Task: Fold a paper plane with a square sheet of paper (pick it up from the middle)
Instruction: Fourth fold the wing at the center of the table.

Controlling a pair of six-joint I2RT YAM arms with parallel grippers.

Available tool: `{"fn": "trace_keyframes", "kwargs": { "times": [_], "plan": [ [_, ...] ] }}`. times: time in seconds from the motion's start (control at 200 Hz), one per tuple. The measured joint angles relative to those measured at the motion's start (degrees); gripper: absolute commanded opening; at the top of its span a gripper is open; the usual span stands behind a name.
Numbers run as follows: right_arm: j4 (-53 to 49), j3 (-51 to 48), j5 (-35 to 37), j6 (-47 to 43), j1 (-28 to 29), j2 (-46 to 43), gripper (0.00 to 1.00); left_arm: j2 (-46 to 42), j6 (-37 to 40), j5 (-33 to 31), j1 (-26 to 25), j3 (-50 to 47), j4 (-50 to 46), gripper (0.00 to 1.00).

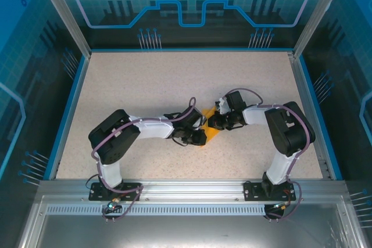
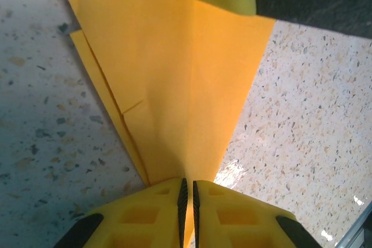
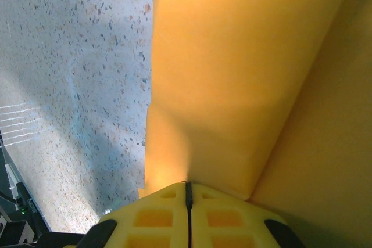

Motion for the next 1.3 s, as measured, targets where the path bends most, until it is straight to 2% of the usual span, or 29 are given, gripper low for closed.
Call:
{"fn": "trace_keyframes", "kwargs": {
  "times": [0.715, 1.08, 1.301],
  "plan": [
    [-0.46, 0.00, -0.63, -0.61, 0.00, 0.00, 0.06, -1.81, -0.94, 0.00, -1.40, -1.29, -2.19, 0.15],
    [-0.50, 0.00, -0.63, -0.85, 0.00, 0.00, 0.06, -1.81, -0.90, -0.11, -1.40, -1.51, -2.21, 0.11],
    [-0.50, 0.00, -0.74, -0.87, -0.02, 0.00, 0.06, -2.82, -0.90, 3.96, -1.51, 0.02, -8.22, 0.11]
  ]
}}
